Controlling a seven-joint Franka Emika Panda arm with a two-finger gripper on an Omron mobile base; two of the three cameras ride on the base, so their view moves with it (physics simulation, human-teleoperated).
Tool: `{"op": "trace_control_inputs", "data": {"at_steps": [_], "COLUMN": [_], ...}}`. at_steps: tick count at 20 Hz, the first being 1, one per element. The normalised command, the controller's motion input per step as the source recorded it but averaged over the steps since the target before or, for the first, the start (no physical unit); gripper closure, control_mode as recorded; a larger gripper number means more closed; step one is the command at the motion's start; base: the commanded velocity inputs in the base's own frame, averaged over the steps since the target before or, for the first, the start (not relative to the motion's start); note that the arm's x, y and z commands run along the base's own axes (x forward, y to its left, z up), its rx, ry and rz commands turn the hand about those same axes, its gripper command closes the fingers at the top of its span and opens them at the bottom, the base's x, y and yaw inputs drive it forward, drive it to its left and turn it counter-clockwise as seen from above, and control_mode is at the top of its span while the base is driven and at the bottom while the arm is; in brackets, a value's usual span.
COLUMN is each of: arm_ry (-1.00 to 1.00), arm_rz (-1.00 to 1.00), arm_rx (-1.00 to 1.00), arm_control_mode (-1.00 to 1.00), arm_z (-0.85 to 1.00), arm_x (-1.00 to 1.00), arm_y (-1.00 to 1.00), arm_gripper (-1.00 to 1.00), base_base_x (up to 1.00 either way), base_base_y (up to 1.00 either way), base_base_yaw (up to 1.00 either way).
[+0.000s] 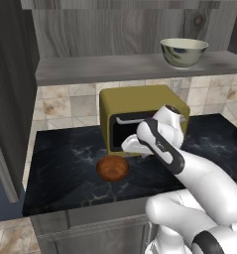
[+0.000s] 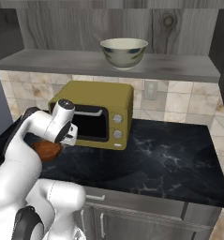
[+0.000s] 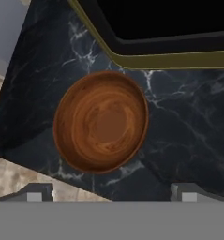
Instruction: Pick up the bowls on the counter and stack them on top of one another in the open cabinet. Place the smaller bowl on top of the larger bowl.
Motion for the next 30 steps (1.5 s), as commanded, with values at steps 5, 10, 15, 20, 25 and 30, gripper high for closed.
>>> {"op": "trace_control_inputs", "data": {"at_steps": [5,10,15,20,25,30], "arm_ry": [-0.02,-0.01,-0.03,-0.04,-0.06,-0.06], "arm_rz": [0.03,0.04,0.02,0.02,0.02,0.03], "arm_rx": [-0.02,-0.03,-0.03,-0.02,-0.01,-0.01], "arm_control_mode": [-1.0,-1.0,-1.0,-1.0,-1.0,-1.0], "arm_z": [-0.22,-0.24,-0.24,-0.21,-0.17,-0.15], "arm_x": [0.13,0.11,0.1,0.11,0.11,0.11], "arm_y": [0.0,0.0,0.0,0.02,0.03,0.01], "arm_gripper": [-1.0,-1.0,-1.0,-1.0,-1.0,-1.0], "base_base_x": [0.0,0.0,0.0,0.0,0.0,0.0], "base_base_y": [0.0,0.0,0.0,0.0,0.0,0.0], "base_base_yaw": [0.0,0.0,0.0,0.0,0.0,0.0]}}
